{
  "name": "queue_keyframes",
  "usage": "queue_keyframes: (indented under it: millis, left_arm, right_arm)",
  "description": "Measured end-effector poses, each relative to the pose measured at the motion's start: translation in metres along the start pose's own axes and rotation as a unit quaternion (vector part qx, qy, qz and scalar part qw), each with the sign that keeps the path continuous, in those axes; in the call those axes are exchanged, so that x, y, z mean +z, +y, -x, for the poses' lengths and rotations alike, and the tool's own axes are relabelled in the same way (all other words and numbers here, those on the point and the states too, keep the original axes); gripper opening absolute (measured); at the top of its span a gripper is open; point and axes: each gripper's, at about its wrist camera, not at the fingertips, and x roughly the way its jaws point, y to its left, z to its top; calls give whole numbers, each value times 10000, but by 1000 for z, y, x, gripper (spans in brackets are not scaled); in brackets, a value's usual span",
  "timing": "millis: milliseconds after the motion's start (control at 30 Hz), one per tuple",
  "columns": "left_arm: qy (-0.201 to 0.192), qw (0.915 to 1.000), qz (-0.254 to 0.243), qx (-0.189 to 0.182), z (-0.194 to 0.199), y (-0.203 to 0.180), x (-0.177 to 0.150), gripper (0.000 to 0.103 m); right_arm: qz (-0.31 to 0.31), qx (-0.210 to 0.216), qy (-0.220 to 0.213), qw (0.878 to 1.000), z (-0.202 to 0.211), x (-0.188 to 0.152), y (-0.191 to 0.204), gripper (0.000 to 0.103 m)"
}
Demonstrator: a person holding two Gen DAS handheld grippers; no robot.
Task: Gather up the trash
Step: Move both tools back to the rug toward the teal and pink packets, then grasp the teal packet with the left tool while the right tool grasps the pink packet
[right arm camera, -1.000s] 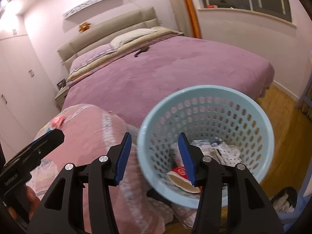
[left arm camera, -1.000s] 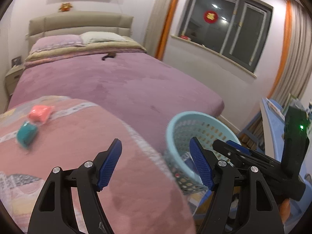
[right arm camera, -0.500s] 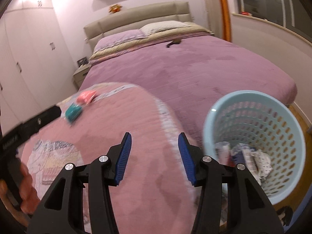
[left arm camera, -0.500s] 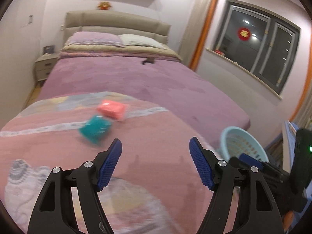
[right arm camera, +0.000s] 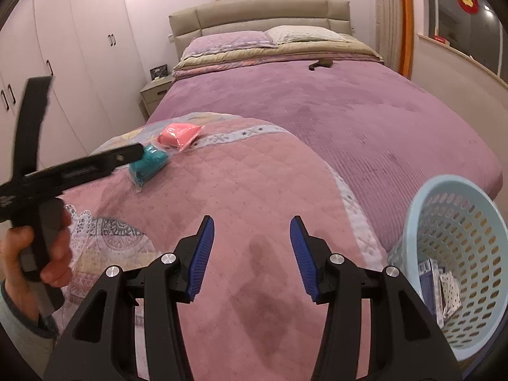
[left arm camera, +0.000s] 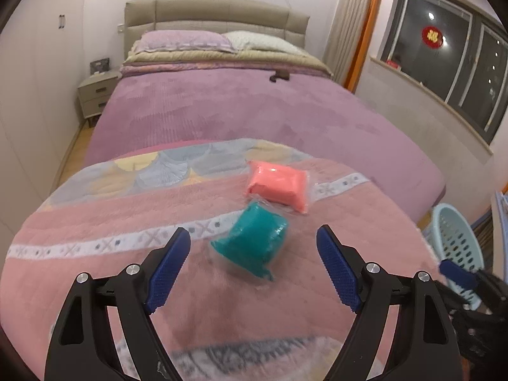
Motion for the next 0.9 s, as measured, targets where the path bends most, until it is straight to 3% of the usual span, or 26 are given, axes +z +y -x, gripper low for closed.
queue_keyframes:
  millis: [167, 333, 433, 533, 600, 733, 900]
  left_arm:
    - [75, 9998, -151, -76, -15, -1, -3, 77]
    - [139, 9994, -323, 22, -21, -7, -7, 48]
    - [-53, 9989, -381, 259, -13, -7, -11, 46]
    - [-258, 9977, -142, 608, -4, 3, -13, 46]
    - [-394, 9954, 36, 874, 2, 14, -13, 46]
    - [-381, 9943, 574, 814, 4, 35, -8, 46]
    - [-322, 9934, 908, 616, 4, 48, -5, 46]
  right_arm:
    - [167, -14, -13, 9999, -8, 20, 12, 46]
    - [207, -45, -46, 9998, -25, 46, 23, 47]
    - [170, 62, -23, 9998, -39, 64, 28, 48]
    - [49, 254, 20, 9997, -57, 80, 33, 63]
    - [26, 321, 51, 9995, -71, 86, 38, 63]
    - [305, 400, 217, 9985, -97, 92, 57, 73]
    - [837, 183, 350, 9957, -127, 93, 78, 75]
